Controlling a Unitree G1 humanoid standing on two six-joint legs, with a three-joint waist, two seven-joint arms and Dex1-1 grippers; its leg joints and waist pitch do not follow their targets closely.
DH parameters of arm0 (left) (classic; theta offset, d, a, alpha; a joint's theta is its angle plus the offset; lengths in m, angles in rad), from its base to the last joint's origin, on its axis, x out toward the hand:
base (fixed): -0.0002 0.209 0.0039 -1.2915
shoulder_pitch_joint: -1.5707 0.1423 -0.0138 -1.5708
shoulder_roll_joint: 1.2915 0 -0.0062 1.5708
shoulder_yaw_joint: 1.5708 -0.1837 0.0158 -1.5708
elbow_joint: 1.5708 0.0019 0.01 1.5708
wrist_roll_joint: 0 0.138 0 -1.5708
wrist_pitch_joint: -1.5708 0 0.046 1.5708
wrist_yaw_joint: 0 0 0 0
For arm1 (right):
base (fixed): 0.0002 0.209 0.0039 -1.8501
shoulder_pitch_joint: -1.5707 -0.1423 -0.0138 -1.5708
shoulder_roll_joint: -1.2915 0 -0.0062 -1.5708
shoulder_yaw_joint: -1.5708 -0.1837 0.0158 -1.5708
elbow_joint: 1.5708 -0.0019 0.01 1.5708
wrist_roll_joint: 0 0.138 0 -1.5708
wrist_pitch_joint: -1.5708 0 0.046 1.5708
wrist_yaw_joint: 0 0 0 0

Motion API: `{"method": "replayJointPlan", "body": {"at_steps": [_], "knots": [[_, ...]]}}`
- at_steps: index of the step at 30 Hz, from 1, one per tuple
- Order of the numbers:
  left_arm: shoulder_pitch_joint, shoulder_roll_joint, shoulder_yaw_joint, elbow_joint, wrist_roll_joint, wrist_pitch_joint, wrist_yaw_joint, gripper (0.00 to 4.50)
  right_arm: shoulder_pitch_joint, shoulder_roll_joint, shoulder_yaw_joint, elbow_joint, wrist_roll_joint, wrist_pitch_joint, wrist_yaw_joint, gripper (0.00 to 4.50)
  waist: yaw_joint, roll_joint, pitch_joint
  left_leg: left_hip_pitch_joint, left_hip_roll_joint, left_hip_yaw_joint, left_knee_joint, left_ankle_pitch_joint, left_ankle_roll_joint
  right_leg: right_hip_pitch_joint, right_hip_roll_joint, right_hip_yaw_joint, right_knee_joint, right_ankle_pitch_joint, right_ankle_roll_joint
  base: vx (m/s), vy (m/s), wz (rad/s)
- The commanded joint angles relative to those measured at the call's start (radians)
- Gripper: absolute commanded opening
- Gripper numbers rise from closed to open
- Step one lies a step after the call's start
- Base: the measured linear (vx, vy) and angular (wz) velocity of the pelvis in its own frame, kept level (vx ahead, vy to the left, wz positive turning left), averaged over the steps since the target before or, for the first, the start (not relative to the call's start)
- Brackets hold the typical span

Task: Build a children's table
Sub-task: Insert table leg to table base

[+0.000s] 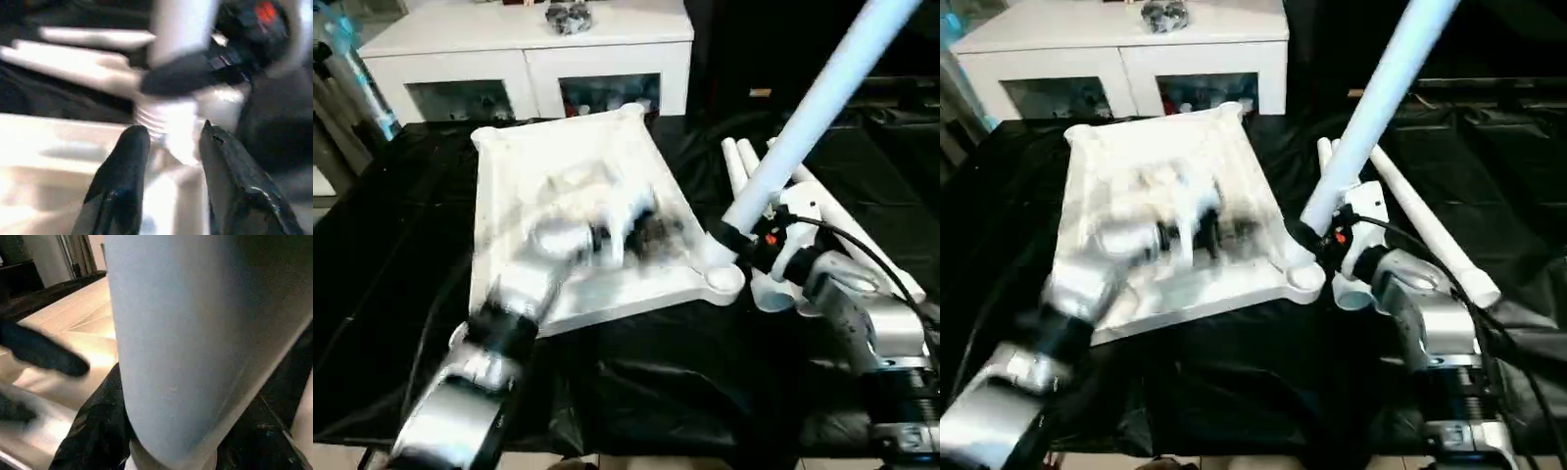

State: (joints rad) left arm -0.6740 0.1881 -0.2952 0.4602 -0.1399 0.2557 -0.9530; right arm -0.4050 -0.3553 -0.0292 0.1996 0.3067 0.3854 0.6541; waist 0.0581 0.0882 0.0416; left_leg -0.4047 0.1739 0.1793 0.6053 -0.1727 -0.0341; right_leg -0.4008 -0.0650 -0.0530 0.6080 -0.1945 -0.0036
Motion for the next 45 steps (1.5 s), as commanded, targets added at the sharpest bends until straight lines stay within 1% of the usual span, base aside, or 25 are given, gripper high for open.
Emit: {"method": "replayJointPlan", "body": {"at_steps": [1, 3, 4, 5, 6, 7, 9, 11, 14, 18, 20, 21, 23, 25, 31, 33, 35, 36, 37, 38, 39, 41, 42, 44, 45], "knots": [[0.003, 0.018, -0.042, 0.04, 0.051, -0.044, -0.037, 2.23, -0.008, -0.002, 0.008, -0.019, 0.002, 0.018, 0.001, 1.89, -0.003, -0.009, -0.072, 0.026, 0.051, -0.02, -0.058, -0.119, 0.111, 0.054, -0.074, 0.037, -0.064, -0.051, -0.249, 0.0, 0.0, 0.0], [-0.001, 0.021, -0.059, 0.095, 0.094, -0.081, -0.034, 2.23, -0.006, 0.001, 0.013, -0.028, -0.001, 0.027, 0.002, 1.89, -0.007, -0.011, -0.069, 0.027, 0.048, -0.02, -0.061, -0.156, 0.092, 0.057, -0.075, 0.038, -0.072, -0.102, -0.233, 0.0, 0.0, 0.0], [-0.004, 0.02, -0.06, 0.115, 0.102, -0.088, -0.032, 2.23, -0.005, 0.003, 0.015, -0.031, -0.001, 0.03, 0.003, 1.89, -0.007, -0.004, -0.069, 0.029, 0.048, -0.021, -0.061, -0.16, 0.087, 0.055, -0.074, 0.038, -0.072, -0.108, -0.232, 0.0, 0.0, 0.0], [-0.01, 0.022, -0.062, 0.142, 0.115, -0.097, -0.026, 2.23, -0.003, 0.003, 0.018, -0.035, -0.003, 0.032, 0.006, 1.89, -0.009, -0.008, -0.069, 0.027, 0.048, -0.021, -0.062, -0.163, 0.08, 0.057, -0.074, 0.038, -0.073, -0.109, -0.231, 0.0, 0.0, 0.0], [-0.02, 0.025, -0.066, 0.188, 0.127, -0.097, -0.025, 1.95, 0.002, 0.005, 0.023, -0.044, -0.004, 0.039, 0.008, 1.89, -0.01, -0.009, -0.069, 0.027, 0.048, -0.021, -0.062, -0.164, 0.078, 0.057, -0.074, 0.038, -0.073, -0.108, -0.231, 0.0, 0.0, 0.0], [-0.021, 0.025, -0.067, 0.19, 0.128, -0.097, -0.025, 1.87, 0.002, 0.005, 0.023, -0.045, -0.004, 0.04, 0.008, 1.89, -0.011, -0.004, -0.07, 0.028, 0.048, -0.022, -0.063, -0.167, 0.075, 0.057, -0.074, 0.037, -0.073, -0.105, -0.23, 0.0, 0.0, 0.0], [-0.026, 0.03, -0.076, 0.212, 0.126, -0.095, -0.026, 1.86, 0.003, 0.003, 0.027, -0.047, -0.003, 0.044, 0.007, 1.89, -0.013, -0.006, -0.071, 0.027, 0.048, -0.023, -0.062, -0.16, 0.077, 0.058, -0.075, 0.038, -0.069, -0.086, -0.238, 0.0, 0.0, 0.0], [-0.025, 0.034, -0.086, 0.215, 0.122, -0.077, -0.042, 1.5, 0.004, 0.001, 0.032, -0.048, -0.005, 0.046, 0.008, 1.89, -0.014, -0.005, -0.072, 0.025, 0.048, -0.023, -0.061, -0.149, 0.082, 0.059, -0.076, 0.037, -0.067, -0.068, -0.247, 0.0, 0.0, 0.0], [-0.026, 0.03, -0.084, 0.227, 0.121, -0.069, -0.06, 1.39, 0.004, -0.002, 0.035, -0.048, -0.006, 0.049, 0.008, 1.89, -0.019, -0.001, -0.071, 0.027, 0.049, -0.023, -0.062, -0.154, 0.087, 0.058, -0.075, 0.036, -0.068, -0.064, -0.254, 0.0, 0.0, 0.0], [-0.031, 0.011, -0.063, 0.256, 0.119, -0.065, -0.073, 0.97, 0.004, -0.009, 0.04, -0.048, -0.012, 0.064, 0.01, 1.89, -0.02, -0.003, -0.072, 0.027, 0.048, -0.021, -0.059, -0.149, 0.093, 0.059, -0.076, 0.037, -0.068, -0.055, -0.261, 0.0, 0.0, 0.0], [-0.031, 0.007, -0.059, 0.259, 0.112, -0.057, -0.069, 0.9, 0.004, -0.015, 0.048, -0.048, -0.018, 0.081, 0.01, 1.89, -0.02, -0.008, -0.071, 0.025, 0.048, -0.021, -0.06, -0.149, 0.095, 0.06, -0.076, 0.037, -0.069, -0.063, -0.261, 0.0, 0.0, 0.0], [-0.031, 0.007, -0.06, 0.26, 0.11, -0.054, -0.071, 0.64, 0.003, -0.018, 0.055, -0.048, -0.02, 0.091, 0.014, 1.89, -0.019, -0.005, -0.07, 0.026, 0.048, -0.022, -0.06, -0.151, 0.095, 0.06, -0.076, 0.037, -0.068, -0.073, -0.261, 0.0, 0.0, 0.0], [-0.03, 0.007, -0.061, 0.26, 0.11, -0.049, -0.073, 0.59, 0.002, -0.024, 0.066, -0.047, -0.026, 0.106, 0.017, 1.89, -0.021, -0.007, -0.069, 0.027, 0.049, -0.022, -0.061, -0.158, 0.095, 0.059, -0.075, 0.037, -0.07, -0.086, -0.259, 0.0, 0.0, 0.0], [-0.027, 0.004, -0.056, 0.263, 0.104, -0.049, -0.078, 0.29, -0.004, -0.03, 0.082, -0.034, -0.037, 0.119, 0.021, 1.89, -0.022, -0.006, -0.068, 0.027, 0.048, -0.021, -0.061, -0.167, 0.09, 0.058, -0.075, 0.037, -0.072, -0.109, -0.256, 0.0, 0.0, 0.0], [-0.022, -0.003, -0.039, 0.27, 0.095, -0.069, -0.084, 0.01, -0.026, -0.039, 0.109, 0.006, -0.058, 0.154, 0.026, 1.89, -0.025, -0.007, -0.066, 0.028, 0.048, -0.022, -0.062, -0.182, 0.081, 0.058, -0.076, 0.037, -0.075, -0.135, -0.253, 0.0, 0.0, 0.0], [-0.006, -0.005, -0.028, 0.267, 0.082, -0.086, -0.099, 0.0, -0.05, -0.045, 0.133, 0.047, -0.068, 0.191, 0.042, 1.89, -0.027, -0.014, -0.065, 0.025, 0.047, -0.022, -0.063, -0.175, 0.083, 0.061, -0.076, 0.036, -0.075, -0.148, -0.25, 0.0, 0.0, 0.0], [-0.002, -0.004, -0.027, 0.265, 0.08, -0.087, -0.1, 0.0, -0.053, -0.045, 0.137, 0.056, -0.07, 0.195, 0.044, 1.89, -0.027, -0.01, -0.061, 0.028, 0.047, -0.021, -0.064, -0.195, 0.079, 0.058, -0.078, 0.037, -0.08, -0.192, -0.243, 0.0, 0.0, 0.0], [0.003, -0.005, -0.024, 0.263, 0.076, -0.094, -0.103, 0.0, -0.059, -0.046, 0.141, 0.07, -0.074, 0.201, 0.045, 1.89, -0.029, -0.011, -0.059, 0.03, 0.047, -0.021, -0.066, -0.214, 0.072, 0.058, -0.077, 0.037, -0.083, -0.226, -0.236, 0.0, 0.0, 0.0], [0.01, -0.005, -0.02, 0.26, 0.073, -0.097, -0.102, 0.0, -0.068, -0.044, 0.145, 0.093, -0.079, 0.198, 0.044, 1.89, -0.029, -0.019, -0.058, 0.031, 0.047, -0.021, -0.068, -0.224, 0.068, 0.058, -0.077, 0.038, -0.086, -0.245, -0.231, 0.0, 0.0, 0.0], [0.014, -0.005, -0.017, 0.258, 0.071, -0.099, -0.102, 0.0, -0.073, -0.043, 0.148, 0.107, -0.083, 0.196, 0.043, 1.89, -0.031, -0.015, -0.057, 0.035, 0.046, -0.022, -0.068, -0.24, 0.057, 0.057, -0.079, 0.037, -0.088, -0.28, -0.229, 0.0, 0.0, 0.0], [0.022, -0.004, -0.015, 0.251, 0.069, -0.102, -0.102, 0.0, -0.083, -0.045, 0.155, 0.127, -0.092, 0.2, 0.046, 1.89, -0.032, -0.02, -0.057, 0.035, 0.046, -0.022, -0.069, -0.237, 0.053, 0.059, -0.079, 0.038, -0.087, -0.289, -0.225, 0.0, 0.0, 0.0], [0.038, 0.0, -0.01, 0.237, 0.064, -0.107, -0.102, 0.0, -0.097, -0.051, 0.164, 0.147, -0.096, 0.227, 0.059, 1.89, -0.032, -0.017, -0.058, 0.036, 0.047, -0.022, -0.069, -0.23, 0.051, 0.057, -0.078, 0.04, -0.088, -0.284, -0.223, 0.0, 0.0, 0.0], [0.043, 0.0, -0.008, 0.232, 0.062, -0.109, -0.101, 0.0, -0.101, -0.054, 0.168, 0.15, -0.097, 0.238, 0.067, 1.89, -0.03, -0.024, -0.059, 0.036, 0.049, -0.022, -0.071, -0.219, 0.055, 0.058, -0.078, 0.04, -0.085, -0.269, -0.224, 0.0, 0.0, 0.0], [0.046, 0.001, -0.007, 0.231, 0.061, -0.11, -0.1, 0.0, -0.103, -0.056, 0.17, 0.149, -0.096, 0.244, 0.072, 1.89, -0.03, -0.021, -0.059, 0.035, 0.048, -0.021, -0.07, -0.214, 0.06, 0.057, -0.078, 0.04, -0.085, -0.253, -0.227, 0.0, 0.0, 0.0], [0.051, 0.0, -0.002, 0.227, 0.06, -0.109, -0.096, 0.0, -0.101, -0.065, 0.178, 0.14, -0.09, 0.256, 0.091, 1.89, -0.032, -0.037, -0.059, 0.034, 0.049, -0.019, -0.07, -0.21, 0.064, 0.059, -0.077, 0.041, -0.085, -0.246, -0.227, 0.0, 0.0, 0.0]]}}
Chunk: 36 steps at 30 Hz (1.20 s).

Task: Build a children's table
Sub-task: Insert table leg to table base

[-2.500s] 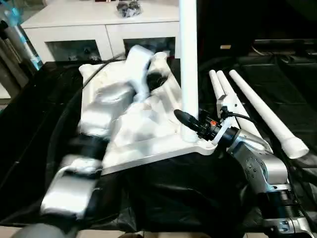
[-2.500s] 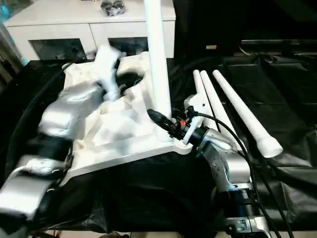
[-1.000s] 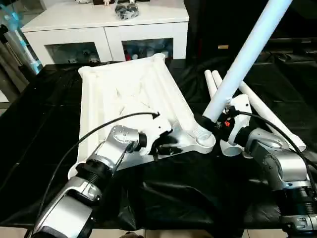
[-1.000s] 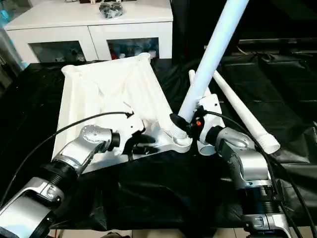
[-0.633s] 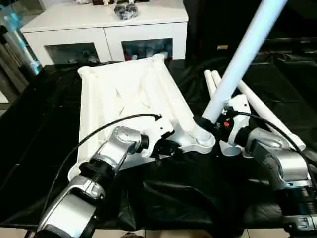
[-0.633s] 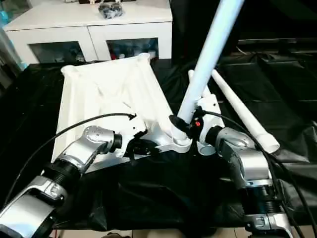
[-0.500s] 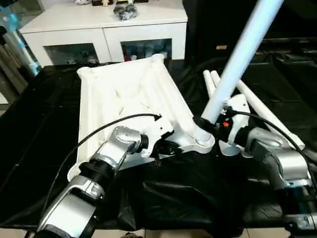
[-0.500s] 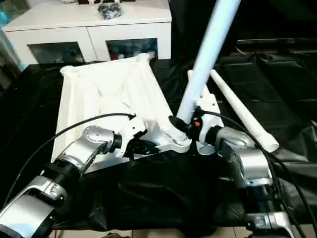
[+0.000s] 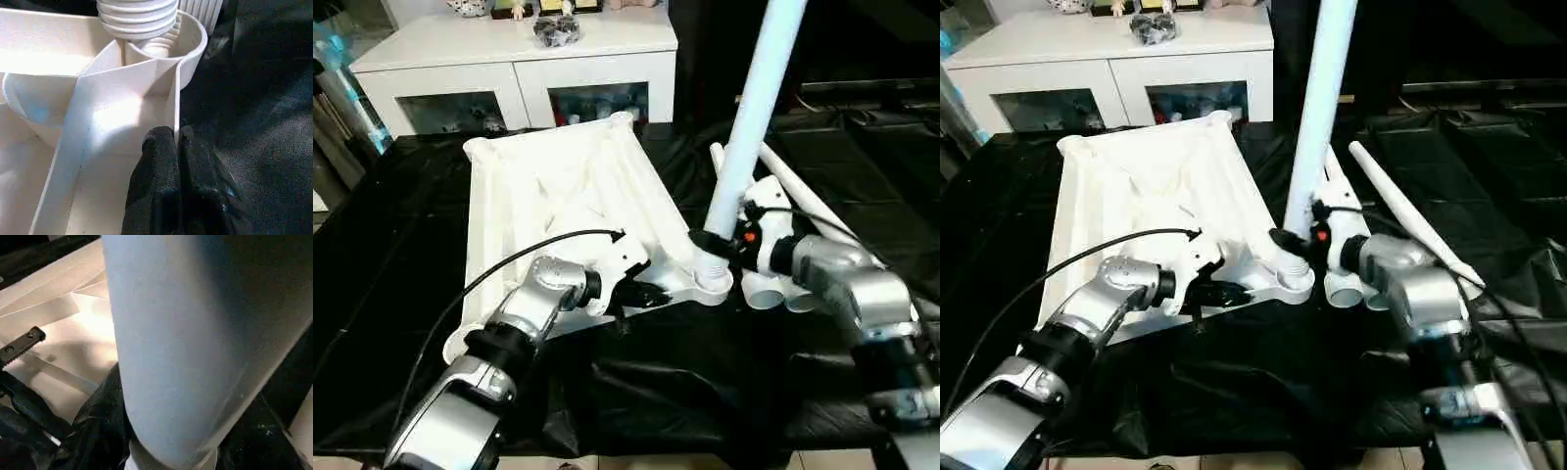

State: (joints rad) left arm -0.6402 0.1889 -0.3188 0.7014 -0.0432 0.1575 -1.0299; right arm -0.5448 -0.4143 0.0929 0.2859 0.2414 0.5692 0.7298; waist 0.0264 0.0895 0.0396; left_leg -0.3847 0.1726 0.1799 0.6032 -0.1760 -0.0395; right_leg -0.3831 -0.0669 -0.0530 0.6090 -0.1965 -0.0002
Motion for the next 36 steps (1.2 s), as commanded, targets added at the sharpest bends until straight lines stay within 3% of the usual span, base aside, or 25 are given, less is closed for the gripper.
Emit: {"method": "replayJointPlan", "body": {"at_steps": [1, 3, 6, 10, 13, 21, 23, 26, 30, 34, 35, 36], "knots": [[0.022, -0.001, 0.024, -0.018, -0.038, -0.009, -0.018, 0.0, 0.041, -0.014, 0.061, 0.044, -0.019, 0.084, 0.03, 1.89, 0.005, -0.034, -0.058, 0.014, 0.05, -0.021, -0.067, -0.194, 0.074, 0.041, -0.077, 0.041, -0.082, -0.24, -0.231, 0.0, 0.0, 0.0], [0.026, 0.0, 0.026, -0.021, -0.04, -0.009, -0.018, 0.0, 0.044, -0.023, 0.067, 0.033, -0.014, 0.094, 0.045, 1.89, 0.005, -0.031, -0.057, 0.015, 0.052, -0.02, -0.069, -0.199, 0.072, 0.039, -0.076, 0.041, -0.085, -0.242, -0.229, 0.0, 0.0, 0.0], [0.036, 0.001, 0.029, -0.028, -0.037, -0.009, -0.018, 0.0, 0.057, -0.037, 0.069, 0.001, 0.008, 0.113, 0.072, 1.89, 0.004, -0.037, -0.056, 0.017, 0.054, -0.021, -0.072, -0.218, 0.066, 0.038, -0.076, 0.042, -0.086, -0.247, -0.227, 0.0, 0.0, 0.0], [0.046, 0.005, 0.028, -0.043, -0.029, -0.009, -0.018, 0.0, 0.075, -0.046, 0.066, -0.043, 0.026, 0.138, 0.099, 1.89, 0.005, -0.038, -0.056, 0.017, 0.053, -0.02, -0.071, -0.225, 0.062, 0.037, -0.079, 0.044, -0.089, -0.264, -0.225, 0.0, 0.0, 0.0], [0.051, 0.009, 0.019, -0.053, -0.019, -0.01, -0.024, 0.0, 0.082, -0.048, 0.064, -0.056, 0.026, 0.147, 0.103, 1.89, 0.006, -0.034, -0.054, 0.02, 0.055, -0.021, -0.075, -0.246, 0.052, 0.034, -0.078, 0.044, -0.092, -0.295, -0.218, 0.0, 0.0, 0.0], [0.056, 0.019, 0.0, -0.075, 0.0, -0.003, -0.039, 0.0, 0.079, -0.03, 0.066, -0.029, 0.018, 0.129, 0.092, 1.89, 0.003, -0.032, -0.054, 0.018, 0.054, -0.022, -0.077, -0.257, 0.042, 0.033, -0.078, 0.044, -0.091, -0.281, -0.22, 0.0, 0.0, 0.0], [0.057, 0.022, -0.003, -0.081, 0.008, -0.005, -0.036, 0.0, 0.083, -0.016, 0.048, -0.02, 0.027, 0.107, 0.086, 1.89, 0.001, -0.036, -0.053, 0.018, 0.054, -0.022, -0.078, -0.266, 0.04, 0.033, -0.078, 0.044, -0.093, -0.3, -0.216, 0.0, 0.0, 0.0], [0.059, 0.023, -0.002, -0.088, 0.014, -0.006, -0.022, 0.0, 0.096, 0.0, 0.012, -0.007, 0.05, 0.066, 0.088, 1.89, 0.0, -0.033, -0.051, 0.019, 0.055, -0.023, -0.08, -0.282, 0.035, 0.031, -0.08, 0.045, -0.096, -0.325, -0.21, 0.0, 0.0, 0.0], [0.058, 0.019, 0.008, -0.096, 0.009, 0.009, -0.01, 0.0, 0.138, 0.025, -0.05, -0.003, 0.091, 0.013, 0.085, 1.89, 0.003, -0.037, -0.052, 0.019, 0.056, -0.022, -0.08, -0.273, 0.039, 0.031, -0.08, 0.046, -0.095, -0.305, -0.212, 0.0, 0.0, 0.0], [0.056, 0.02, 0.012, -0.098, 0.01, 0.009, 0.0, 0.0, 0.185, 0.055, -0.099, 0.01, 0.109, -0.042, 0.064, 1.89, 0.004, -0.036, -0.052, 0.018, 0.056, -0.022, -0.081, -0.265, 0.048, 0.031, -0.08, 0.045, -0.095, -0.288, -0.22, 0.0, 0.0, 0.0], [0.056, 0.02, 0.013, -0.098, 0.011, 0.009, 0.002, 0.0, 0.194, 0.06, -0.106, 0.013, 0.109, -0.054, 0.06, 1.89, 0.003, -0.029, -0.05, 0.019, 0.056, -0.021, -0.082, -0.281, 0.043, 0.028, -0.08, 0.044, -0.099, -0.307, -0.214, 0.0, 0.0, 0.0], [0.054, 0.019, 0.015, -0.098, 0.012, 0.009, 0.004, 0.0, 0.213, 0.069, -0.117, 0.018, 0.11, -0.071, 0.056, 1.88, 0.003, -0.031, -0.051, 0.018, 0.056, -0.023, -0.083, -0.286, 0.041, 0.03, -0.081, 0.044, -0.098, -0.311, -0.213, 0.0, 0.0, 0.0]]}}
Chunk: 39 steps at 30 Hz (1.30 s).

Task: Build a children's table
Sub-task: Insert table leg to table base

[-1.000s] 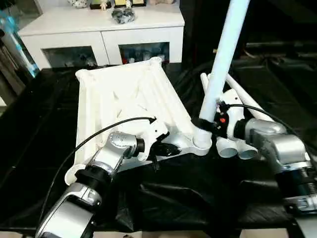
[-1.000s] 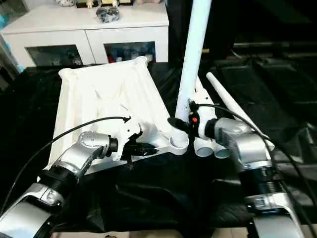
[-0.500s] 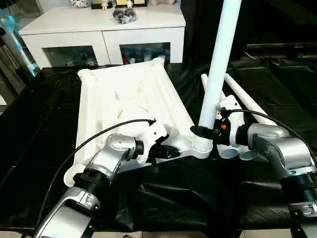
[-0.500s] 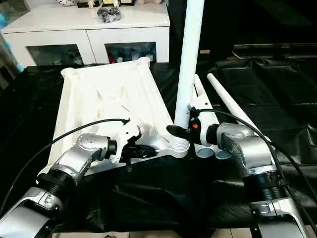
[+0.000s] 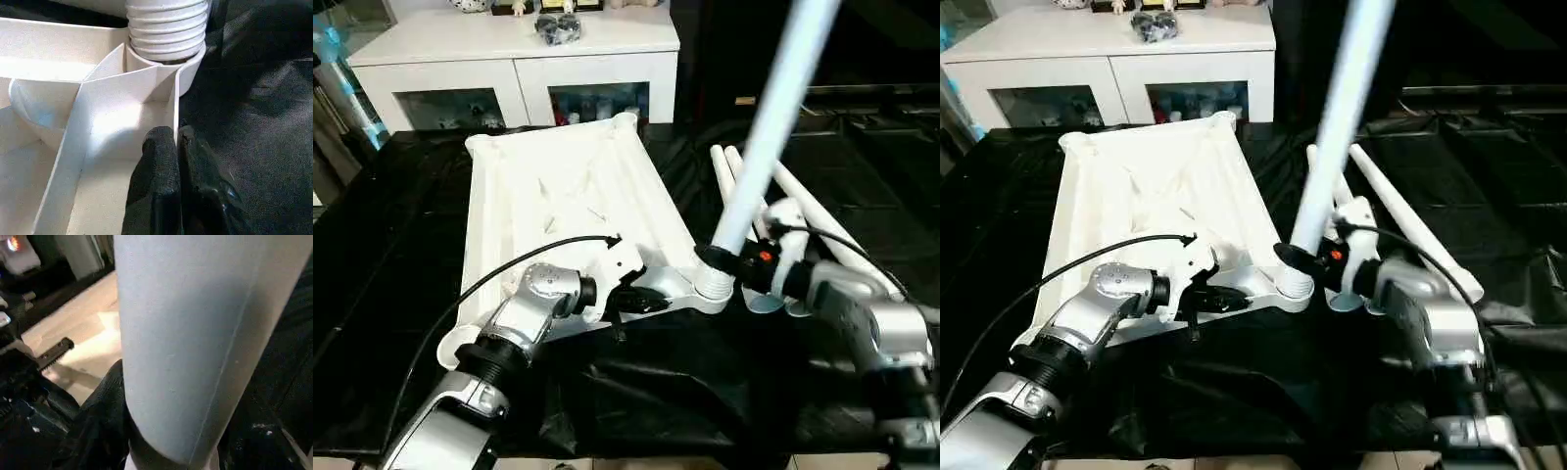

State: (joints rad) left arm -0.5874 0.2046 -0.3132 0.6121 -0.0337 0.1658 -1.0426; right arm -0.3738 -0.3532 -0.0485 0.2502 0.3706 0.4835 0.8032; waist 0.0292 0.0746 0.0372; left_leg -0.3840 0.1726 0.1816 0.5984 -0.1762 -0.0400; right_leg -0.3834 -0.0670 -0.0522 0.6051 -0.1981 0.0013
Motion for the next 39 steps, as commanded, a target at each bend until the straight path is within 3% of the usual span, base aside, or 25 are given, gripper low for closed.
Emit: {"method": "replayJointPlan", "body": {"at_steps": [1, 3, 8, 10, 11, 17, 18, 20, 24, 26, 31, 39], "knots": [[0.001, 0.003, 0.01, -0.009, 0.003, 0.002, 0.018, 0.0, 0.05, 0.013, 0.02, 0.057, -0.017, 0.004, -0.02, 1.88, -0.001, -0.017, -0.046, 0.019, 0.056, -0.025, -0.08, -0.298, 0.039, 0.029, -0.081, 0.043, -0.096, -0.327, -0.211, 0.0, 0.0, 0.0], [-0.002, 0.001, 0.012, -0.005, 0.005, 0.0, 0.024, 0.0, 0.068, 0.025, 0.005, 0.063, -0.01, -0.012, -0.033, 1.88, -0.003, -0.012, -0.045, 0.02, 0.056, -0.026, -0.082, -0.321, 0.031, 0.026, -0.08, 0.043, -0.101, -0.359, -0.202, 0.0, 0.0, 0.0], [-0.009, -0.003, 0.014, 0.003, 0.009, -0.005, 0.04, 0.0, 0.124, 0.055, -0.024, 0.065, -0.02, -0.099, -0.074, 1.88, -0.004, -0.013, -0.045, 0.019, 0.057, -0.029, -0.088, -0.332, 0.027, 0.027, -0.08, 0.042, -0.101, -0.356, -0.197, 0.0, 0.0, 0.0], [-0.013, -0.006, 0.015, 0.009, 0.011, -0.007, 0.043, 0.0, 0.146, 0.061, -0.021, 0.057, -0.036, -0.138, -0.086, 1.88, -0.004, 0.0, -0.044, 0.024, 0.058, -0.029, -0.088, -0.355, 0.02, 0.021, -0.081, 0.043, -0.105, -0.365, -0.191, 0.0, 0.0, 0.0], [-0.014, -0.006, 0.014, 0.01, 0.011, -0.009, 0.044, 0.0, 0.153, 0.062, -0.016, 0.052, -0.044, -0.152, -0.091, 1.88, -0.006, -0.005, -0.044, 0.023, 0.058, -0.03, -0.09, -0.362, 0.019, 0.024, -0.081, 0.042, -0.105, -0.363, -0.191, 0.0, 0.0, 0.0], [-0.018, -0.009, 0.008, 0.02, 0.019, -0.018, 0.045, 0.0, 0.179, 0.05, 0.066, -0.011, -0.123, -0.205, -0.1, 1.88, -0.008, -0.001, -0.043, 0.023, 0.057, -0.031, -0.094, -0.381, 0.017, 0.022, -0.08, 0.043, -0.108, -0.372, -0.184, 0.0, 0.0, 0.0], [-0.019, -0.009, 0.004, 0.023, 0.023, -0.02, 0.045, 0.0, 0.173, 0.037, 0.107, -0.024, -0.148, -0.205, -0.083, 1.88, -0.008, -0.003, -0.042, 0.022, 0.057, -0.031, -0.094, -0.384, 0.016, 0.024, -0.08, 0.042, -0.109, -0.383, -0.179, 0.0, 0.0, 0.0], [-0.019, -0.009, 0.003, 0.023, 0.027, -0.021, 0.043, 0.0, 0.169, 0.032, 0.124, -0.026, -0.154, -0.207, -0.076, 1.88, -0.01, -0.008, -0.041, 0.023, 0.056, -0.03, -0.093, -0.387, 0.016, 0.022, -0.08, 0.044, -0.111, -0.398, -0.176, 0.0, 0.0, 0.0], [-0.017, -0.005, -0.007, 0.021, 0.036, -0.025, 0.038, 0.0, 0.153, 0.02, 0.155, -0.027, -0.164, -0.195, -0.049, 1.88, -0.01, -0.007, -0.041, 0.022, 0.057, -0.032, -0.094, -0.387, 0.021, 0.022, -0.081, 0.044, -0.112, -0.416, -0.169, 0.0, 0.0, 0.0], [-0.014, -0.001, -0.01, 0.012, 0.036, -0.023, 0.031, 0.0, 0.14, 0.014, 0.175, -0.023, -0.168, -0.185, -0.023, 1.88, -0.011, -0.015, -0.041, 0.022, 0.057, -0.031, -0.093, -0.387, 0.023, 0.021, -0.081, 0.044, -0.112, -0.414, -0.172, 0.0, 0.0, 0.0], [-0.012, 0.012, -0.016, -0.003, 0.035, -0.027, 0.005, 0.0, 0.103, -0.01, 0.223, 0.003, -0.159, -0.161, 0.082, 1.88, -0.015, -0.014, -0.044, 0.017, 0.058, -0.03, -0.091, -0.349, 0.04, 0.026, -0.082, 0.046, -0.106, -0.357, -0.193, 0.0, 0.0, 0.0], [0.001, 0.056, -0.042, -0.067, 0.023, -0.066, -0.101, 0.0, 0.063, -0.038, 0.272, 0.076, -0.152, -0.218, 0.257, 1.88, -0.014, -0.018, -0.05, 0.012, 0.061, -0.027, -0.087, -0.29, 0.071, 0.035, -0.082, 0.043, -0.093, -0.241, -0.237, 0.0, 0.0, 0.0]]}}
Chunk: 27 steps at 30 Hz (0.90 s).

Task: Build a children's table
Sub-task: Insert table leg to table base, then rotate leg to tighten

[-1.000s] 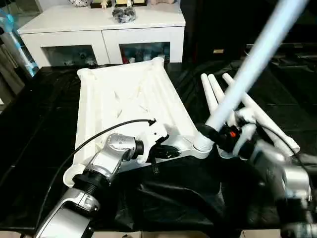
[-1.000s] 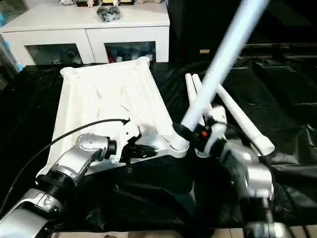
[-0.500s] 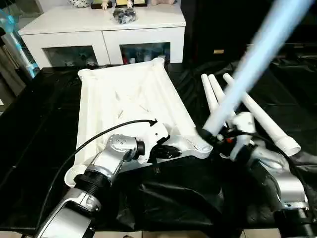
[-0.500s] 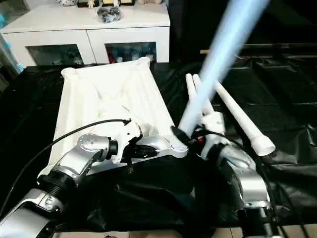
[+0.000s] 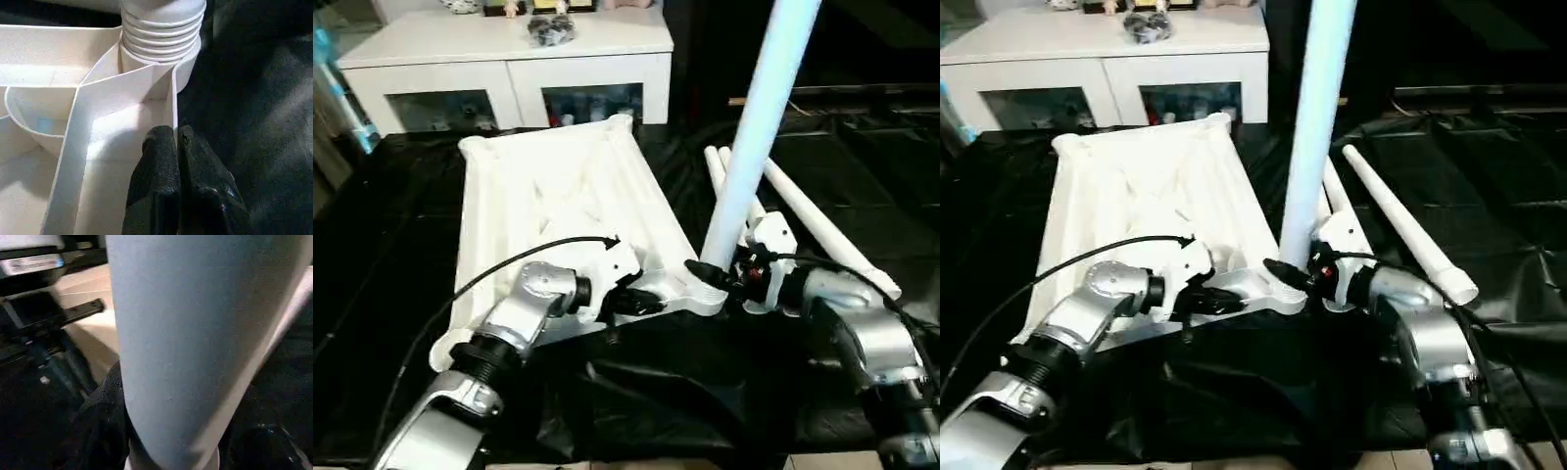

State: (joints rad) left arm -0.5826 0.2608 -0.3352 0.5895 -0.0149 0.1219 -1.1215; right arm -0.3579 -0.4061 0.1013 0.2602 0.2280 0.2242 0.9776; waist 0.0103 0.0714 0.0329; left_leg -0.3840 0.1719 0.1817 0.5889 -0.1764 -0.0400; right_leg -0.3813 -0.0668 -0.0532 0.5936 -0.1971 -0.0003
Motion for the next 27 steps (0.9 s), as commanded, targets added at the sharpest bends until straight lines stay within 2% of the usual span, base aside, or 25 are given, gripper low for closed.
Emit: {"method": "replayJointPlan", "body": {"at_steps": [1, 7, 9, 15, 19, 20, 21, 22, 23, 25, 26, 27], "knots": [[-0.002, 0.005, -0.024, -0.052, 0.004, -0.027, -0.035, 0.0, 0.047, 0.006, 0.128, 0.069, -0.01, 0.034, 0.105, 1.88, 0.006, -0.014, -0.046, 0.013, 0.062, -0.027, -0.078, -0.285, 0.073, 0.033, -0.082, 0.044, -0.08, -0.235, -0.238, 0.0, 0.0, 0.0], [0.032, 0.055, -0.039, -0.146, -0.021, -0.023, -0.119, 0.0, 0.072, -0.03, 0.166, 0.041, -0.008, 0.026, 0.209, 1.88, 0.024, -0.016, -0.045, 0.019, 0.068, -0.025, -0.08, -0.286, 0.07, 0.031, -0.082, 0.044, -0.077, -0.236, -0.245, 0.0, 0.0, 0.0], [0.044, 0.084, -0.045, -0.191, -0.035, -0.006, -0.161, 0.0, 0.079, -0.041, 0.177, 0.038, -0.009, 0.022, 0.249, 1.88, 0.029, -0.012, -0.045, 0.019, 0.07, -0.026, -0.084, -0.297, 0.063, 0.031, -0.082, 0.044, -0.074, -0.235, -0.247, 0.0, 0.0, 0.0], [0.054, 0.111, -0.04, -0.22, -0.038, 0.008, -0.177, 0.0, 0.079, -0.041, 0.185, 0.052, -0.015, 0.003, 0.268, 1.88, 0.029, -0.014, -0.042, 0.021, 0.067, -0.026, -0.085, -0.322, 0.046, 0.028, -0.083, 0.046, -0.078, -0.27, -0.242, 0.0, 0.0, 0.0], [0.053, 0.107, -0.024, -0.21, -0.029, 0.021, -0.139, 0.0, 0.053, 0.003, 0.149, 0.116, -0.032, -0.023, 0.185, 1.88, 0.026, -0.014, -0.041, 0.019, 0.065, -0.027, -0.086, -0.329, 0.036, 0.026, -0.084, 0.045, -0.079, -0.281, -0.24, 0.0, 0.0, 0.0], [0.054, 0.105, -0.02, -0.214, -0.029, 0.03, -0.131, 0.0, 0.046, 0.014, 0.139, 0.133, -0.038, -0.032, 0.165, 1.88, 0.022, -0.016, -0.04, 0.019, 0.064, -0.029, -0.088, -0.348, 0.03, 0.026, -0.084, 0.044, -0.08, -0.307, -0.235, 0.0, 0.0, 0.0], [0.049, 0.091, -0.008, -0.206, -0.021, 0.053, -0.085, 0.0, 0.023, 0.045, 0.109, 0.182, -0.053, -0.047, 0.084, 1.88, 0.02, -0.015, -0.038, 0.023, 0.064, -0.029, -0.088, -0.371, 0.019, 0.021, -0.085, 0.045, -0.083, -0.344, -0.228, 0.0, 0.0, 0.0], [0.049, 0.091, -0.008, -0.206, -0.021, 0.053, -0.085, 0.0, 0.023, 0.045, 0.109, 0.182, -0.053, -0.047, 0.084, 1.88, 0.018, -0.016, -0.036, 0.024, 0.062, -0.03, -0.088, -0.385, 0.012, 0.02, -0.085, 0.044, -0.085, -0.371, -0.224, 0.0, 0.0, 0.0], [0.046, 0.086, -0.005, -0.202, -0.016, 0.06, -0.069, 0.0, 0.016, 0.053, 0.1, 0.195, -0.056, -0.052, 0.061, 1.88, 0.013, -0.017, -0.033, 0.02, 0.06, -0.035, -0.09, -0.408, 0.002, 0.023, -0.086, 0.042, -0.089, -0.434, -0.202, -0.056, 0.003, -0.12], [0.032, 0.059, 0.018, -0.18, -0.007, 0.091, 0.004, 0.0, -0.013, 0.084, 0.077, 0.252, -0.077, -0.061, -0.041, 1.88, 0.009, -0.018, -0.027, 0.024, 0.059, -0.039, -0.091, -0.45, -0.011, 0.016, -0.088, 0.041, -0.097, -0.521, -0.17, 0.0, 0.0, 0.0], [0.032, 0.059, 0.018, -0.18, -0.007, 0.091, 0.004, 0.0, -0.013, 0.084, 0.077, 0.252, -0.077, -0.061, -0.041, 1.88, 0.003, -0.019, -0.024, 0.028, 0.055, -0.043, -0.091, -0.484, -0.024, 0.014, -0.088, 0.036, -0.104, -0.594, -0.148, 0.0, 0.0, 0.0], [0.016, 0.026, 0.037, -0.171, 0.004, 0.145, 0.085, 0.0, -0.047, 0.117, 0.055, 0.31, -0.092, -0.056, -0.146, 1.88, -0.002, -0.023, -0.026, 0.031, 0.054, -0.046, -0.09, -0.499, -0.029, 0.012, -0.09, 0.032, -0.109, -0.623, -0.13, 0.0, 0.0, 0.0]]}}
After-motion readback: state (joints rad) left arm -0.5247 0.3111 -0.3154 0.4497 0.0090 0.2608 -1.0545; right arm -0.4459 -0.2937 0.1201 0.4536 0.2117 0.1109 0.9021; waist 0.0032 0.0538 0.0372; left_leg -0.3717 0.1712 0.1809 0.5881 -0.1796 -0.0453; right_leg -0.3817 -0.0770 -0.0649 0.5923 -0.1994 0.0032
